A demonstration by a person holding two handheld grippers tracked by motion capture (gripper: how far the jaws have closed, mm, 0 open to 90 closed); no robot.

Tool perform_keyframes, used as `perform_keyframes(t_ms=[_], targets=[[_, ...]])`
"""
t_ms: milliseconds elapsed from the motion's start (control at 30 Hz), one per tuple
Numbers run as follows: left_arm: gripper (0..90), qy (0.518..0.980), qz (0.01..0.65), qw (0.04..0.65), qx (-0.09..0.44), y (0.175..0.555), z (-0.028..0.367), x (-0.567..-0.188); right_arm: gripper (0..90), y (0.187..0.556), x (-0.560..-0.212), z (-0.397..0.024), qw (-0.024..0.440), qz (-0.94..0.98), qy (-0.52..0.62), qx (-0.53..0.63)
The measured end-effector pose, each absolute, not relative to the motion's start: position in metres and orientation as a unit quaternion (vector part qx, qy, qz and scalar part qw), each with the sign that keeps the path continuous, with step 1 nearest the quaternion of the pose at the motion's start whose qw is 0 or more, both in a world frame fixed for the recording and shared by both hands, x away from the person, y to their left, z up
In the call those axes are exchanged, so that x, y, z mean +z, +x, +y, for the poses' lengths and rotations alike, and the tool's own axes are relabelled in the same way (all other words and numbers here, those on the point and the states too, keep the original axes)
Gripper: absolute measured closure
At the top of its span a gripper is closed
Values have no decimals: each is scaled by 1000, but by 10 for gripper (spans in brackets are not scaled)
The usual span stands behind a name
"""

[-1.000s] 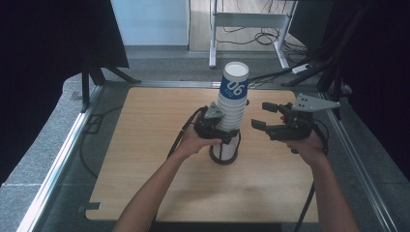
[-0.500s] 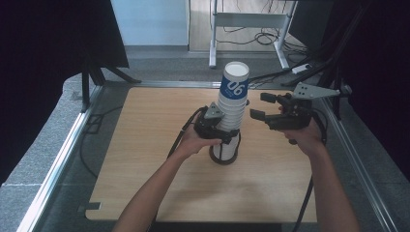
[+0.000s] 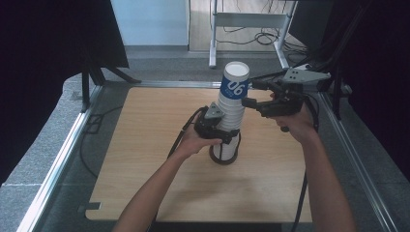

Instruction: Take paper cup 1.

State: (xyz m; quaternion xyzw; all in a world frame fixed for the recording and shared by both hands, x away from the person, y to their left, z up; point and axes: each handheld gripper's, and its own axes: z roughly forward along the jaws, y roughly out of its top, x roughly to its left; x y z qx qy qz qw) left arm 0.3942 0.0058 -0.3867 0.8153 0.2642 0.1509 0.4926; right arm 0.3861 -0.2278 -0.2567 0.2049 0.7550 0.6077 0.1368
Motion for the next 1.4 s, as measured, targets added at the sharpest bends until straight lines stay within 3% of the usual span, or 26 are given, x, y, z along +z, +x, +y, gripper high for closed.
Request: perform_keyframes(t_ms=[667,900,933,1400], targets=[[130,814,264,494,152,394,6,-387,160,410,-235,-195,125,760,193,608],[130,815,264,494,152,394,6,-387,219,412,-227,-185,130,761,187,608],[130,815,264,493,152,394,6,-387,266,412,-227,-185,139,759,188,607],[130,816,264,492,150,394,6,-387,276,406,-214,-188,159,740,189,625]])
